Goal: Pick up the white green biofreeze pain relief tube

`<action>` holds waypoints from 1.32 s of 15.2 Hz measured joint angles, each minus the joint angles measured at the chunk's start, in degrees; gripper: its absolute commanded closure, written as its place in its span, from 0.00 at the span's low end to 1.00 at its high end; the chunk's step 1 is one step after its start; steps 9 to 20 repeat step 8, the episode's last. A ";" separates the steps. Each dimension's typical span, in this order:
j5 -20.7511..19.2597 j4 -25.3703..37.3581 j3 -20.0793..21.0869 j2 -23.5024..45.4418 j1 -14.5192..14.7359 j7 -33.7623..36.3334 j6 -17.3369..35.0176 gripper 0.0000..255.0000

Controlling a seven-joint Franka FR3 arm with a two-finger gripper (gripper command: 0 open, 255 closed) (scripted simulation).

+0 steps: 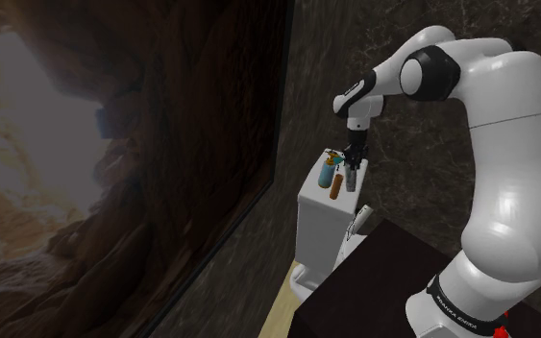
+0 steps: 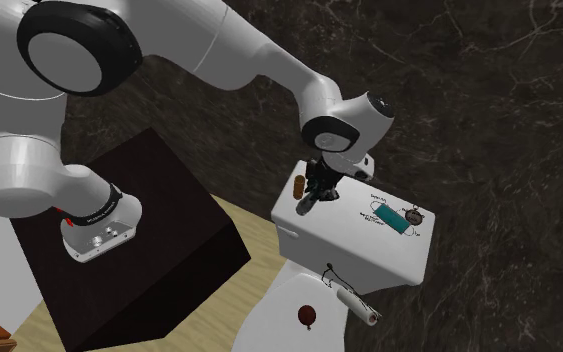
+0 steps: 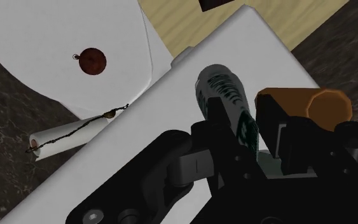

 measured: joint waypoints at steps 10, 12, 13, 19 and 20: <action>-1.03 0.90 -0.74 -3.40 0.45 0.25 -4.18 1.00; -1.03 0.90 -0.74 -3.40 0.45 0.25 -4.18 1.00; -1.03 0.90 -0.74 -3.40 0.45 0.25 -4.18 1.00; -1.03 0.90 -0.74 -3.40 0.45 0.25 -4.18 1.00; -1.03 0.90 -0.74 -3.40 0.45 0.25 -4.18 1.00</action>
